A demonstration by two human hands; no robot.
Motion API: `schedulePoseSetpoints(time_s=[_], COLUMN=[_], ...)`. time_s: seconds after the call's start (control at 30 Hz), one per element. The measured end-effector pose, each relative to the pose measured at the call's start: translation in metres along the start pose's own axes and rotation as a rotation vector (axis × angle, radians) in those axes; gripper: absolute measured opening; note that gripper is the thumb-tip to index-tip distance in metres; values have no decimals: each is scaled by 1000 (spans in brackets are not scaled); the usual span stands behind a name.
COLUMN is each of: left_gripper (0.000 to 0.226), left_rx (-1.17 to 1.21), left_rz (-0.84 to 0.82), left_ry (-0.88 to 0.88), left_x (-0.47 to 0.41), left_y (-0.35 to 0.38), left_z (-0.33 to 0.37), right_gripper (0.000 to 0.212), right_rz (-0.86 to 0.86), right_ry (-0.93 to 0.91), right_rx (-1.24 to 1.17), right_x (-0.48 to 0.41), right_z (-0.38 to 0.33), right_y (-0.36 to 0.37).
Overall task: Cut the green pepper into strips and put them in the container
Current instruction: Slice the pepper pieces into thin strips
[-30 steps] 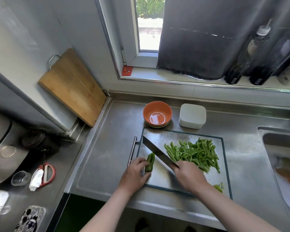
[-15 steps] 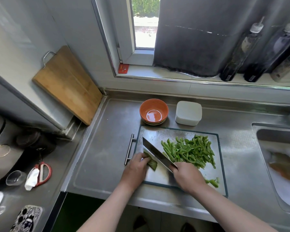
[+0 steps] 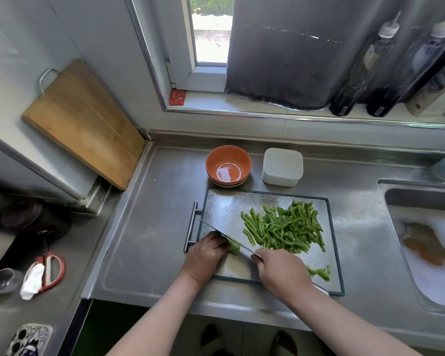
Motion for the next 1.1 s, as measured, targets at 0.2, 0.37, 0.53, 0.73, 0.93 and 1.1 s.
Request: schedulePoseSetpoints(time_s=[0.2,0.37,0.53,0.73,0.93,1.1], left_gripper=[20,19,21,18,14,15], left_rx=[9,22,35,93,101,101], left_rz=[0,18,37,57,84,61], left_ry=[-70,-73,-68,-113,-104,-126], left_x=[2,1,-1,0,-6,-8], left_y=[4,3,0,-1,-8,-9], left_z=[-2,-1,0,1,5,3], right_gripper=[25,25,31,25,21,32], right_rz=[-13,-10,-31,-135,-189,-156], right_ry=[24,37,20,90,126,102], right_rx=[-17,-36,-1,-23,-80,-118], right_x=[8,10,5,-16,-57,-49], right_z=[0,5,3,1,-17,-18], right_y=[14,20,14,23,22,8])
Point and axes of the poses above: each hand's wrist, its own x-axis away from the middle knuckle, its own y-axis out of the palm, z = x × y, the point moved 6 cm from there along -x, towards the middle knuckle, and after that the axes turned 1 degree about -y, right-handed, at the moved point
